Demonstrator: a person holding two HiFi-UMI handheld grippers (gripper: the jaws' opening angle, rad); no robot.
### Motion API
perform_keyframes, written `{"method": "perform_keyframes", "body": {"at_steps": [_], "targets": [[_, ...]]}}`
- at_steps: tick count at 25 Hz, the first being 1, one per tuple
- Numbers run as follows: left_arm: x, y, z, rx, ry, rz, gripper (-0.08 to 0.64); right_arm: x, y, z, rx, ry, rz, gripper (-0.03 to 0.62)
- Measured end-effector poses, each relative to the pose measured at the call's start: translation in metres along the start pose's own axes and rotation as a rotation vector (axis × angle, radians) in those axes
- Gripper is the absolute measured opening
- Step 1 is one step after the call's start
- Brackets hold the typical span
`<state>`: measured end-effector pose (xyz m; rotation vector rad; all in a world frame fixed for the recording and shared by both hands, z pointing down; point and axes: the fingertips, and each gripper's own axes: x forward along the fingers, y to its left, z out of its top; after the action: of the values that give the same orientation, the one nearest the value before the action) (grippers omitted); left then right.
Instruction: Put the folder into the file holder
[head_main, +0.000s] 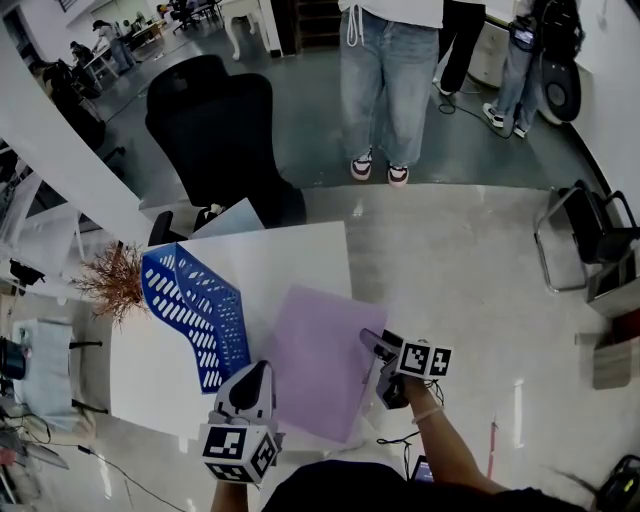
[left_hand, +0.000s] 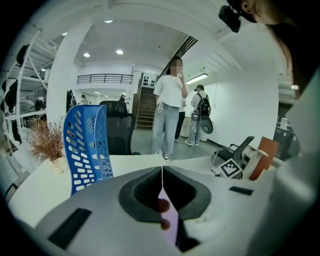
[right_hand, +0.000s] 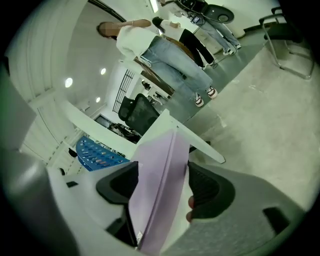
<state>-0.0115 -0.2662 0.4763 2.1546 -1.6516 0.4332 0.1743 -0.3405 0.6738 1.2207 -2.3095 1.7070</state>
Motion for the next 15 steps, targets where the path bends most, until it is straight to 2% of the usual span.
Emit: {"method": "perform_keyframes", "body": {"at_steps": [4, 9, 15], "targets": [[-0.001, 0.006, -0.002, 0.014, -0.004, 0.008, 0.006, 0.011, -0.003, -0.007, 0.072, 0.025, 0.055, 0.293], [-0.003, 0.011, 0.0, 0.0, -0.007, 0.016, 0.006, 0.022, 0.0, -0.012, 0.181, 0.065, 0.163, 0.293], [-0.011, 0.016, -0.001, -0.016, 0.002, 0.025, 0.006, 0.032, 0.006, -0.019, 0.231, 0.1, 0.238, 0.287]]}}
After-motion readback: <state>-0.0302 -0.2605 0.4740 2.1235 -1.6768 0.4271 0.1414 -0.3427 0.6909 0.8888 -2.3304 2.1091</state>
